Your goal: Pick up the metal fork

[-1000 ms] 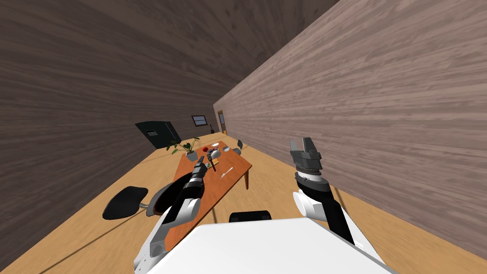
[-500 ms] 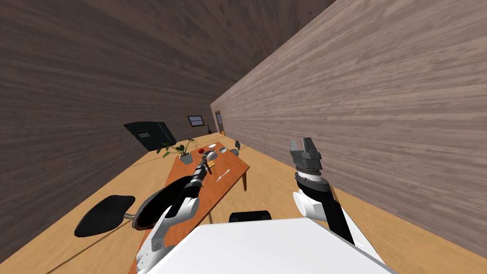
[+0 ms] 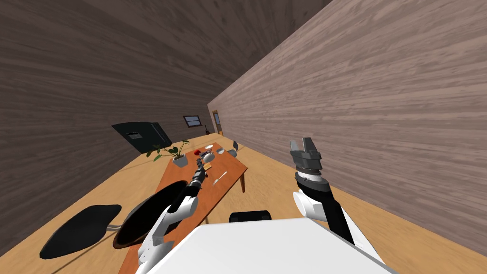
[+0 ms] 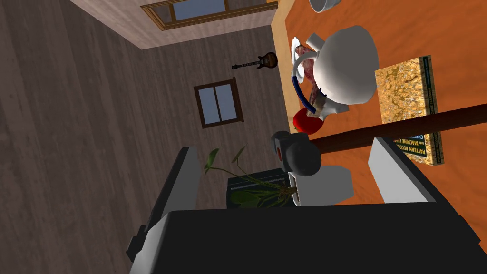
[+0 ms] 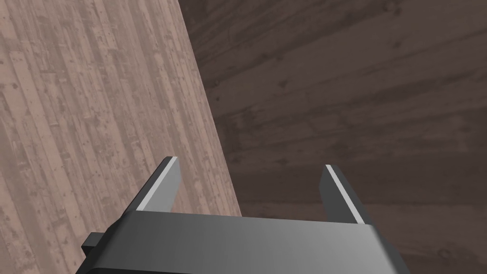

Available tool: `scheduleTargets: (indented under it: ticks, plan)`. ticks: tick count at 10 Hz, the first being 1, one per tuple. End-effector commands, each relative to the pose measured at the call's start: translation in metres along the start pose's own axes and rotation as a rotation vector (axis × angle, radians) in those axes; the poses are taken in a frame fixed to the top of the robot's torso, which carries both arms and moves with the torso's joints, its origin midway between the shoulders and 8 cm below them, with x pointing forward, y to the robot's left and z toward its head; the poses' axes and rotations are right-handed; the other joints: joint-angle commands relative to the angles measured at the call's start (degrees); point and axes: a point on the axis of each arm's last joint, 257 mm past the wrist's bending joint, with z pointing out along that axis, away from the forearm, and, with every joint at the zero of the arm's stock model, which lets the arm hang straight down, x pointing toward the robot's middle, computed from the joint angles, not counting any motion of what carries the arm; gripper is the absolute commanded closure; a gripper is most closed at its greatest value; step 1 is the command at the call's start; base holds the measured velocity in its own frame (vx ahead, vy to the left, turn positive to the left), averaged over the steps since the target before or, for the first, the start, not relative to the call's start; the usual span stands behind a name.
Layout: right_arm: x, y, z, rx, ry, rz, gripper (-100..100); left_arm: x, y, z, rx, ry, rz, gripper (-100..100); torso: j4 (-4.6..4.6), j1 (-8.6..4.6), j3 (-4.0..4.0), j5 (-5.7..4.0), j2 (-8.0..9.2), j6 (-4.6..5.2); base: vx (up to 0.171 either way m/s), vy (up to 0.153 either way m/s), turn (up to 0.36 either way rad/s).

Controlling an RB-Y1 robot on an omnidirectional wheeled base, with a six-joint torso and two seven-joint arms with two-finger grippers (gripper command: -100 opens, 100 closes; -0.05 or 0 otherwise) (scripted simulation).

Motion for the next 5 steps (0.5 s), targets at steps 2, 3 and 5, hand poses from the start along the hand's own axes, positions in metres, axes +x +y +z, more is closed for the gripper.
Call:
scheduleTargets:
  ticks: [2, 3, 5]
  plan:
    - [0.0, 0.0, 0.0, 0.0, 0.0, 0.0, 0, -0.013, 0.028, 0.002, -0.084, -0.018, -0.004, -100, 0.0, -0.01, 0.0, 0.0, -0.01, 0.02, 0.043, -0.036, -0.063]
    - [0.0, 0.0, 0.0, 0.0, 0.0, 0.0, 0, -0.024, 0.046, 0.005, -0.136, -0.034, -0.008, -100, 0.0, 0.01, -0.01, 0.0, -0.01, 0.0, 0.054, -0.041, -0.07]
    - [0.0, 0.0, 0.0, 0.0, 0.0, 0.0, 0, -0.035, 0.069, 0.005, -0.208, -0.052, -0.012, -100, -0.01, -0.02, -0.02, 0.0, -0.03, 0.01, 0.054, -0.037, -0.071]
